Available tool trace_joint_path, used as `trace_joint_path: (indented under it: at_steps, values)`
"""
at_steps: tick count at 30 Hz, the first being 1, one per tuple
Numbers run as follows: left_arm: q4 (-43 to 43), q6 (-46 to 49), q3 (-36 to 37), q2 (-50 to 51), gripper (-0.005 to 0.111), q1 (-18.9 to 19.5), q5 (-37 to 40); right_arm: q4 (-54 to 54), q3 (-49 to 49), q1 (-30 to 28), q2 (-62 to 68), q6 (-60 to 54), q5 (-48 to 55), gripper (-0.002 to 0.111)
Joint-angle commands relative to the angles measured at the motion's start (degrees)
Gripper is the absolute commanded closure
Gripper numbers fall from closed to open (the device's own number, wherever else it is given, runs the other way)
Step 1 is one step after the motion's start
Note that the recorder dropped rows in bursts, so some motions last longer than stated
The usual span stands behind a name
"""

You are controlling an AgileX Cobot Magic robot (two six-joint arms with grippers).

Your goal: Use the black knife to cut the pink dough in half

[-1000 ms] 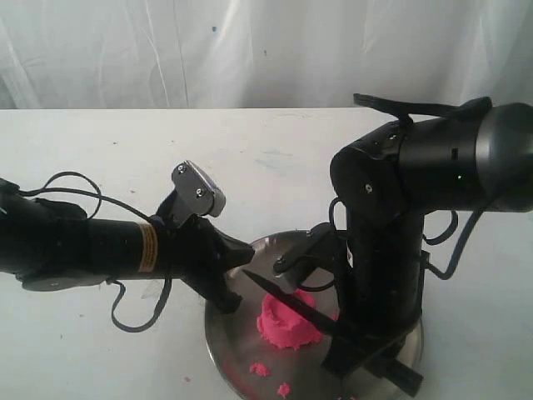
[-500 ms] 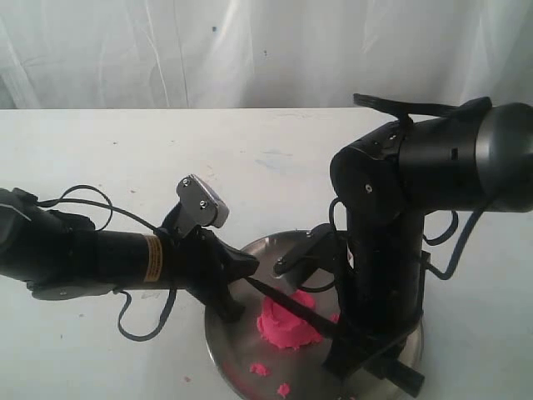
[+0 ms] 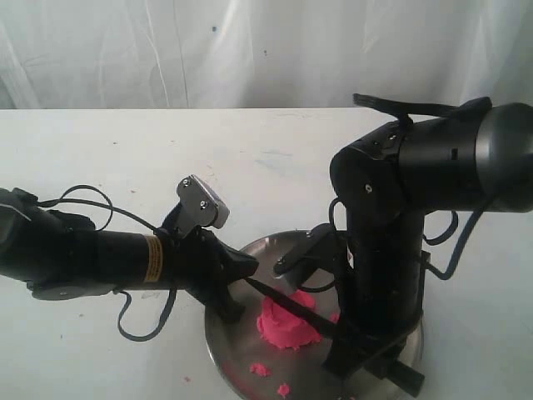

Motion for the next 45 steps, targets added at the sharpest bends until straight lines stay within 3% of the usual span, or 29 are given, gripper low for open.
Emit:
trace_joint_path:
  at_steps: [1, 14, 32, 37, 45]
  values:
    - [0.86, -2.17, -0.04, 0.28, 0.107, -0.33, 1.74, 0.98, 0.07, 0.01, 0.61, 0.20, -0.48, 0.108]
    - [0.64, -3.03, -0.04, 2.78, 0.107, -0.33, 5.39, 0.98, 0.07, 0.01, 2.31, 0.20, -0.29, 0.108]
    - [0.05, -2.88, -0.04, 4.74, 0.107, -0.33, 0.21, 0.98, 0.07, 0.01, 2.31, 0.41, -0.41, 0.108]
    - [0.45, -1.34, -0.04, 0.50, 0.107, -0.33, -2.73, 0.98, 0.07, 0.01, 2.31, 0.41, -0.41, 0.108]
    - [0.20, -1.34, -0.04, -7.17, 0.107, -0.33, 3.12, 0.98, 0.07, 0.01, 2.31, 0.41, -0.41, 0.108]
